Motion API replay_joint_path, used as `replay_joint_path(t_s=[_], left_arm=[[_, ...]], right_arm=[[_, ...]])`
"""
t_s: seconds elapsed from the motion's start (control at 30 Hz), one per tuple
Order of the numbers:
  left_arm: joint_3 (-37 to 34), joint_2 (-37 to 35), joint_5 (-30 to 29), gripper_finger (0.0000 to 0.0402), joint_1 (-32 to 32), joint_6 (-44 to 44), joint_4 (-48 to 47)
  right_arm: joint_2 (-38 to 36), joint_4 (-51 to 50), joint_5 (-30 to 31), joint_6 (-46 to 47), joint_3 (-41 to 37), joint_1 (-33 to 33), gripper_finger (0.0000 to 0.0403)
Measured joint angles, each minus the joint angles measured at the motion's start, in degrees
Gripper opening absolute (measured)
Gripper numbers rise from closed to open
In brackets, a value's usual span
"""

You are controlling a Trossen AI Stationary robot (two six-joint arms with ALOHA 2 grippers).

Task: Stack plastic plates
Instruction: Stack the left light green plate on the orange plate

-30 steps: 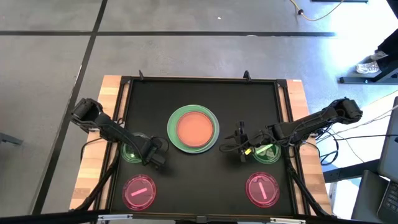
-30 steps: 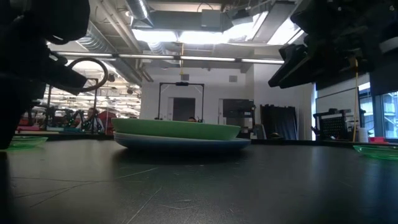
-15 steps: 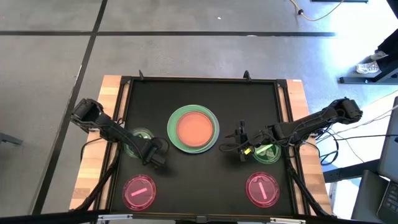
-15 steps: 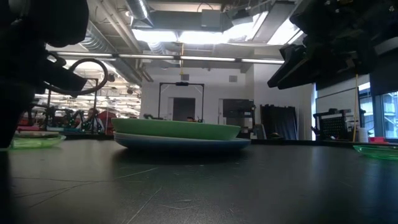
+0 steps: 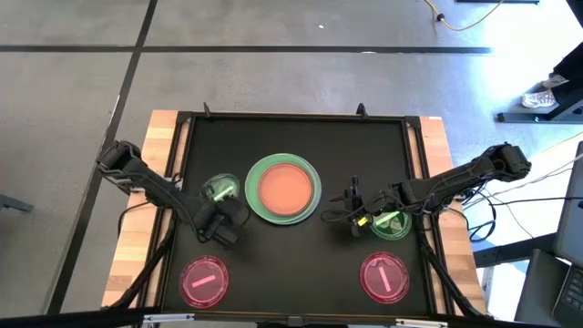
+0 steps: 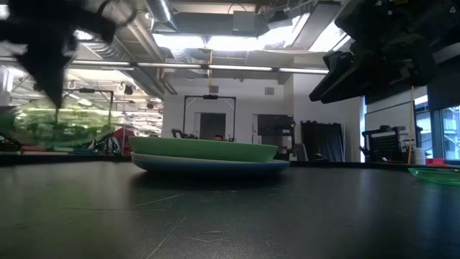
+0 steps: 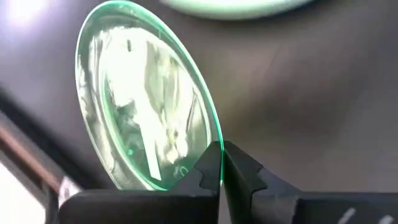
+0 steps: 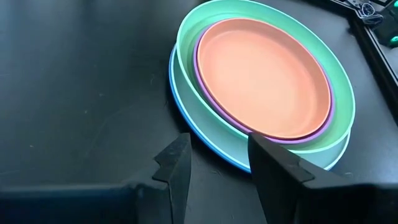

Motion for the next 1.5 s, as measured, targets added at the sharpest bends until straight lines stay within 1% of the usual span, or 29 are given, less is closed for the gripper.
replay_joint_path(t_s=[0.13,0.23,0.3,0.37,0.47,0.57,0.7,0.83,0.9,1.2,1.3,1.5], left_arm=[[4.8,-0.2,-9.6,0.0004,-0.4,7.1,1.6],[6.6,-0.2,-16.0,0.0005,-0.2,14.4,6.0],[6.7,-0.2,-18.3,0.0005,0.3,20.8,11.4],[6.1,-0.2,-18.5,0.0005,1.0,27.9,17.8],[3.9,-0.2,-16.3,0.0005,2.6,38.4,28.7],[1.7,-0.2,-12.5,0.0005,4.6,46.1,37.5],[-1.1,-0.2,-9.1,0.0005,7.5,52.3,45.4],[-3.8,-0.2,-4.3,0.0005,10.3,55.8,51.2],[-5.2,-0.2,-3.0,0.0005,11.6,56.7,52.8],[-9.7,-0.2,-0.9,0.0005,15.9,57.5,55.8],[-10.4,-0.2,0.8,0.0005,16.7,57.8,55.9],[-10.5,-0.2,0.9,0.0005,17.5,57.9,55.8]], right_arm=[[0.0,0.0,0.0,0.0,0.0,0.0,0.015],[0.0,0.0,0.0,0.0,0.0,0.0,0.015],[0.0,0.0,0.0,0.0,0.0,0.0,0.015],[0.0,0.0,0.0,0.0,0.0,0.0,0.015],[0.0,0.0,0.0,0.0,0.0,0.0,0.015],[0.0,-0.1,0.0,0.0,0.0,0.0,0.015],[0.0,-0.1,0.0,0.0,0.0,0.0,0.015],[0.0,-0.2,0.0,0.0,0.0,0.0,0.015],[0.0,-0.2,0.0,0.0,0.0,0.0,0.015],[0.0,-0.2,0.0,0.0,0.0,0.0,0.015],[0.0,-0.2,0.0,0.0,0.0,0.0,0.015],[0.0,-0.2,0.0,0.0,0.0,0.0,0.015]])
